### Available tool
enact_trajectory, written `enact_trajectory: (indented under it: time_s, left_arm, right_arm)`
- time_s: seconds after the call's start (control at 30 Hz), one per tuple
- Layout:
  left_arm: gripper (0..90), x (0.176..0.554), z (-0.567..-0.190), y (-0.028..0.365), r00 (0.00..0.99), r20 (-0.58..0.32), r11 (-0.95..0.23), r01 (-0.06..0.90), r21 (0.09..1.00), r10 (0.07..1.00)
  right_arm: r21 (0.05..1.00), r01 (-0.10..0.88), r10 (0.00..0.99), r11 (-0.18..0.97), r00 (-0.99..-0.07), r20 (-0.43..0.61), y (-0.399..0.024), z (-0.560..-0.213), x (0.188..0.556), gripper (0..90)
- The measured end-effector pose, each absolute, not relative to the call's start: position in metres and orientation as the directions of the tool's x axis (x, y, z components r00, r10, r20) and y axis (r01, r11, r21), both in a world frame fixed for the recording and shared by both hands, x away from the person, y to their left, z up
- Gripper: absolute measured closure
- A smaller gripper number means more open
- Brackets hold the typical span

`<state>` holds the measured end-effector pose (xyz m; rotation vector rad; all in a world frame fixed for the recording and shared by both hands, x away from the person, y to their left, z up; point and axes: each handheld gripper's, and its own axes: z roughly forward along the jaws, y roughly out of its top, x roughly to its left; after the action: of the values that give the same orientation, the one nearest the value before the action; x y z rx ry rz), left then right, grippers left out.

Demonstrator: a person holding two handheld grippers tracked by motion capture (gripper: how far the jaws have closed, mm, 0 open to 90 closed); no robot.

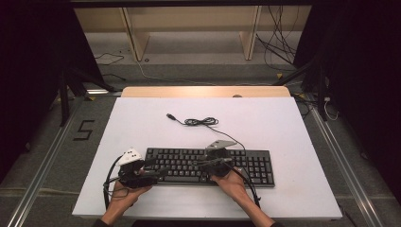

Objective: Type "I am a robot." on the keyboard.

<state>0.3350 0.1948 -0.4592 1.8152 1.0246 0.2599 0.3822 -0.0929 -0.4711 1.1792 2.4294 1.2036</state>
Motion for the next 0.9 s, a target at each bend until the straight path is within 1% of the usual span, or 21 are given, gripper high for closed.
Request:
enact_trajectory:
  time_s: [0.57,0.87,0.9]
  left_arm:
    - [29.4,0.3265,-0.4601,0.2011,0.622,-0.249,-0.143,0.510,0.848,0.742]
    - [29.2,0.3264,-0.4611,0.2037,0.615,-0.251,-0.134,0.510,0.850,0.748]
    - [29.2,0.3265,-0.4614,0.2038,0.614,-0.251,-0.133,0.510,0.850,0.748]
  right_arm:
    - [0.715,0.593,0.745,0.369,-0.649,0.154,-0.0891,-0.4788,0.3889,90.0]
    - [0.717,0.603,0.751,0.351,-0.638,0.169,-0.0902,-0.4771,0.3882,90.0]
    - [0.722,0.601,0.750,0.343,-0.638,0.175,-0.0909,-0.4764,0.3878,87.2]
